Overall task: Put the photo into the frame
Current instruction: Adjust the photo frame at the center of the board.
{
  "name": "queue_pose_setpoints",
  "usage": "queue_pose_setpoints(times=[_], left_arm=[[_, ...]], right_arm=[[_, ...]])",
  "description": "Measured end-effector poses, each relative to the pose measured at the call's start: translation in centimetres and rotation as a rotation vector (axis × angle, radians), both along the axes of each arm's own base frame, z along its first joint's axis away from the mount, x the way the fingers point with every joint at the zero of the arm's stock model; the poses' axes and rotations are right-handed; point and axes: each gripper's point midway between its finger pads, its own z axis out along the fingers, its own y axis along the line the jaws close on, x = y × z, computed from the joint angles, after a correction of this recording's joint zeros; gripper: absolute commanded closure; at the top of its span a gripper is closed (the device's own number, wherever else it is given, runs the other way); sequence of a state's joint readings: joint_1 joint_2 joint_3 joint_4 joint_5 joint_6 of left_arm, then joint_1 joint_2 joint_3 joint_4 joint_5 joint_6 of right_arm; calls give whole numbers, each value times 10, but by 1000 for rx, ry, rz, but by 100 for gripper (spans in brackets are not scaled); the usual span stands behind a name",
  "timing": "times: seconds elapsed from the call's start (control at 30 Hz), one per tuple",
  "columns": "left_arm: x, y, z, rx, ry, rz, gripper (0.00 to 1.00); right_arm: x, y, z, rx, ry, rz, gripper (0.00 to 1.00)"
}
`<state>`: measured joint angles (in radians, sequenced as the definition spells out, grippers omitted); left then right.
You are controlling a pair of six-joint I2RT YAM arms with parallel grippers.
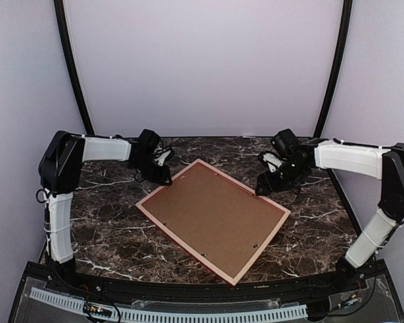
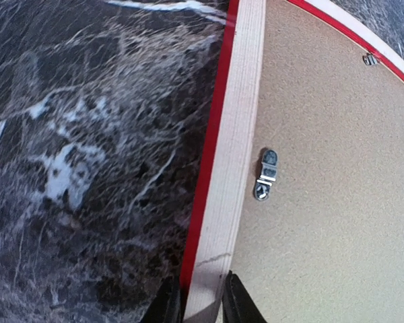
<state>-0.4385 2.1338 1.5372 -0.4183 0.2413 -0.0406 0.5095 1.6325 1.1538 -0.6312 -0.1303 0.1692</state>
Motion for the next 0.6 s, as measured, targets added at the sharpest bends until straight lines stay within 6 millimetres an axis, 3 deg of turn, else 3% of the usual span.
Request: queue_pose_setpoints(times=[0.17,0.37,0.47,0.6], left_arm=[[-14,30,0,-36,15,147,78],[-54,64,-4,-110,43,326,73],[-84,70,-8,-149,67,384,69],[-124,62,-8,-179,84,400,61]], right_arm=[[-19,-16,3,8,23,-109,26],[-44,-36,-11,2,75,-232,24],[-56,-42,-27,-2,115,-274,24],[-66,-45,-42,7,156,-311,25]])
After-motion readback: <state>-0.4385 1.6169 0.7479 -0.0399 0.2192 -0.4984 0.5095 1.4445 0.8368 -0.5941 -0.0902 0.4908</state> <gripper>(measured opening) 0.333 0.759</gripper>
